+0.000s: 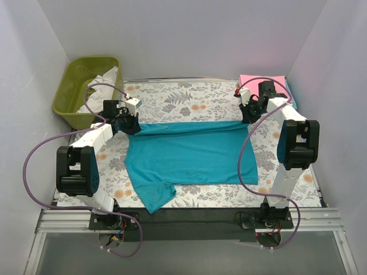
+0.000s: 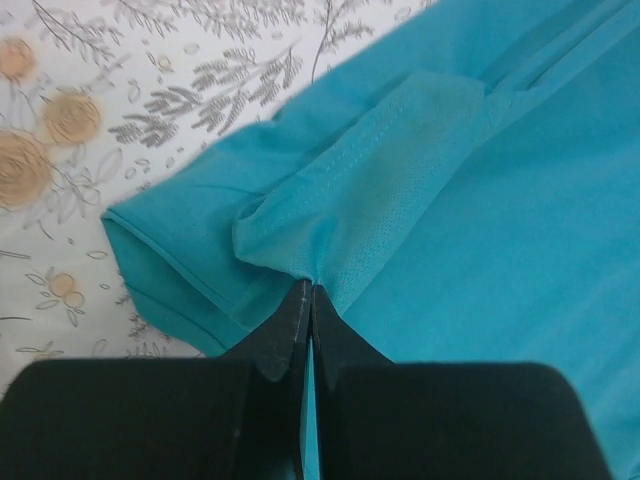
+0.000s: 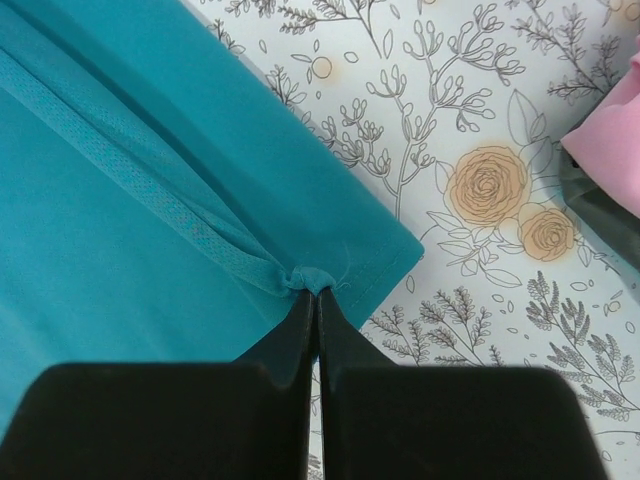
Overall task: Fold and stack the t-shirts
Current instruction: Fold the tshirt
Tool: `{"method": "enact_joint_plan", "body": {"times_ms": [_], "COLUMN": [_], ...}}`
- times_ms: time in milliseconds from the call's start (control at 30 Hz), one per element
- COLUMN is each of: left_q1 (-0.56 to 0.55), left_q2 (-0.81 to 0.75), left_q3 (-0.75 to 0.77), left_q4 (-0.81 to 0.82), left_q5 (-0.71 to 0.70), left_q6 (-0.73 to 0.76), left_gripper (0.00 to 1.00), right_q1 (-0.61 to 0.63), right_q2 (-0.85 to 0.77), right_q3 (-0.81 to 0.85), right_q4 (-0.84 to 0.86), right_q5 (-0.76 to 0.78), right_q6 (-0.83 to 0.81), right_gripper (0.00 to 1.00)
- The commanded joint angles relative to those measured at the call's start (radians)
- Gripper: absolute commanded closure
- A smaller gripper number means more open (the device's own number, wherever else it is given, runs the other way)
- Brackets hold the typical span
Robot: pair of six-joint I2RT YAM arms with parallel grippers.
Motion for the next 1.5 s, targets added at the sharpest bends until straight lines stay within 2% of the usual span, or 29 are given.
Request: {"method": "enact_joint_plan", "body": {"times_ms": [0, 67, 100, 167, 200, 233, 300, 333, 433, 467, 500, 633, 800, 1167, 1233, 1467], "left_q1": [-0.011, -0.011, -0.011, -0.011, -0.01, -0.008, -0.003, -0.005, -0.005, -0.005, -0.005, -0.016, -0.072, -0.088, -0.092, -0.1], "left_q2": [-0.006, 0.02, 0.03, 0.047, 0.044, 0.037, 0.016, 0.014, 0.051, 0.069, 0.092, 0.186, 0.247, 0.3, 0.3, 0.245], "left_q3": [-0.031, -0.03, -0.019, 0.023, 0.034, 0.047, 0.073, 0.082, 0.146, 0.168, 0.203, 0.257, 0.265, 0.229, 0.226, 0.246], "left_q4": [-0.008, -0.02, -0.037, -0.106, -0.124, -0.156, -0.174, -0.172, -0.174, -0.174, -0.174, -0.158, -0.129, -0.112, -0.111, -0.172], "left_q5": [0.002, -0.013, -0.019, -0.023, -0.018, -0.01, 0.031, 0.039, 0.056, 0.056, 0.053, 0.062, 0.001, -0.07, -0.073, -0.006], "left_q6": [0.039, 0.047, 0.056, 0.08, 0.086, 0.108, 0.111, 0.1, 0.056, 0.025, 0.011, -0.035, -0.039, 0.01, 0.016, 0.06], "left_gripper": [1.0, 1.0, 1.0, 0.91, 0.86, 0.75, 0.69, 0.68, 0.62, 0.58, 0.58, 0.6, 0.59, 0.58, 0.61, 0.9], "right_q1": [-0.005, -0.007, -0.007, -0.007, -0.007, -0.007, -0.007, -0.008, -0.008, -0.008, -0.007, -0.001, 0.018, 0.022, 0.022, 0.022], "right_q2": [-0.001, -0.013, -0.018, -0.041, -0.05, -0.061, -0.087, -0.093, -0.101, -0.086, -0.073, 0.006, 0.057, 0.085, 0.088, 0.085], "right_q3": [-0.034, -0.053, -0.061, -0.085, -0.09, -0.096, -0.09, -0.082, -0.032, 0.007, 0.025, 0.091, 0.093, 0.079, 0.084, 0.094], "right_q4": [0.003, 0.0, -0.007, -0.015, -0.024, -0.026, -0.035, -0.044, -0.061, -0.067, -0.075, -0.11, -0.12, -0.127, -0.13, -0.138], "right_q5": [0.0, 0.003, 0.002, 0.009, 0.012, 0.02, 0.023, 0.022, -0.006, -0.014, -0.023, -0.032, -0.009, 0.0, -0.001, 0.008], "right_q6": [-0.056, -0.065, -0.081, -0.096, -0.11, -0.115, -0.118, -0.113, -0.084, -0.055, -0.043, -0.001, 0.01, 0.002, 0.003, 0.002], "right_gripper": [0.99, 0.97, 0.81, 0.68, 0.58, 0.5, 0.37, 0.35, 0.36, 0.39, 0.45, 0.58, 0.57, 0.57, 0.56, 0.58]}}
